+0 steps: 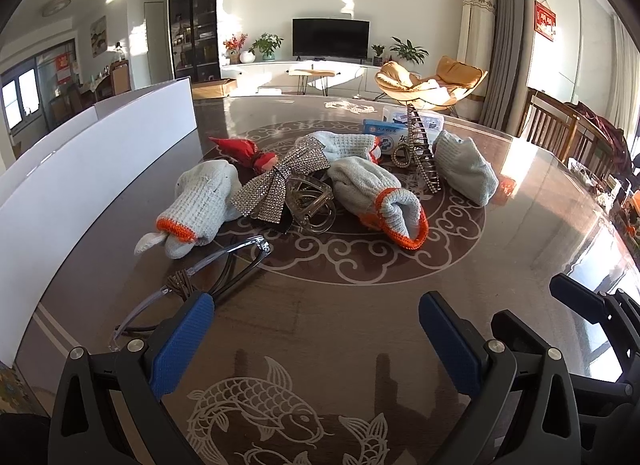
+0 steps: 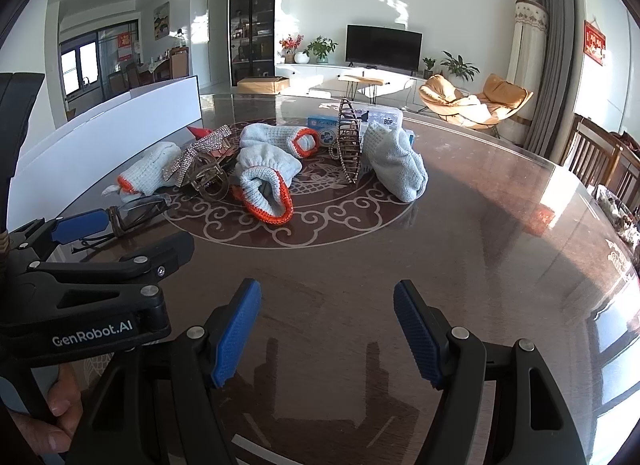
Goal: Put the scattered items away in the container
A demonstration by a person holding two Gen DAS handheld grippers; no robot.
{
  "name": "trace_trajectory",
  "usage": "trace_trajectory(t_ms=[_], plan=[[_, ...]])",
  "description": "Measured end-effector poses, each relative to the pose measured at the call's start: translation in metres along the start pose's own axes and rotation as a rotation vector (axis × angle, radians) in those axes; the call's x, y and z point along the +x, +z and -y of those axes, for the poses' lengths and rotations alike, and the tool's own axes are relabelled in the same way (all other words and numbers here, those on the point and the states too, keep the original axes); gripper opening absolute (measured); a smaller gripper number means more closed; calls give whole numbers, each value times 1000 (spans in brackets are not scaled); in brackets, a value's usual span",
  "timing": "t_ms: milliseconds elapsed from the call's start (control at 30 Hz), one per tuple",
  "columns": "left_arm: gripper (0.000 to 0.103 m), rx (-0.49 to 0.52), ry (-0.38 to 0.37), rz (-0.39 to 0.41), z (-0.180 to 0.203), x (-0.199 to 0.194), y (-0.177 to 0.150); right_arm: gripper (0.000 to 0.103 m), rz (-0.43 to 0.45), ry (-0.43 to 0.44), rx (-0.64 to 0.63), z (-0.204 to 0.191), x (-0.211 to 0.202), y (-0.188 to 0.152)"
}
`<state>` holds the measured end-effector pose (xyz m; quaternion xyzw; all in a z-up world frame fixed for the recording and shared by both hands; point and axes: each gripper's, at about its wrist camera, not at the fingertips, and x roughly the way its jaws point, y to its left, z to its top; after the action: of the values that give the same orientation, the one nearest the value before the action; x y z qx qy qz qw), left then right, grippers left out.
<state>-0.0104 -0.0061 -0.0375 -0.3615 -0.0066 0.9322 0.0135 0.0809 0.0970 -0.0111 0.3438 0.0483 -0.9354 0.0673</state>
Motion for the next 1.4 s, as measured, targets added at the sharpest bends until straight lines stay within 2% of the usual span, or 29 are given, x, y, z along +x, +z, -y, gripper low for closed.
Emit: trace_trajectory(t_ms=[1400], plan=[[103,-15,-20,-27,-1,5,0,71,-4,13,4,1,2,0]])
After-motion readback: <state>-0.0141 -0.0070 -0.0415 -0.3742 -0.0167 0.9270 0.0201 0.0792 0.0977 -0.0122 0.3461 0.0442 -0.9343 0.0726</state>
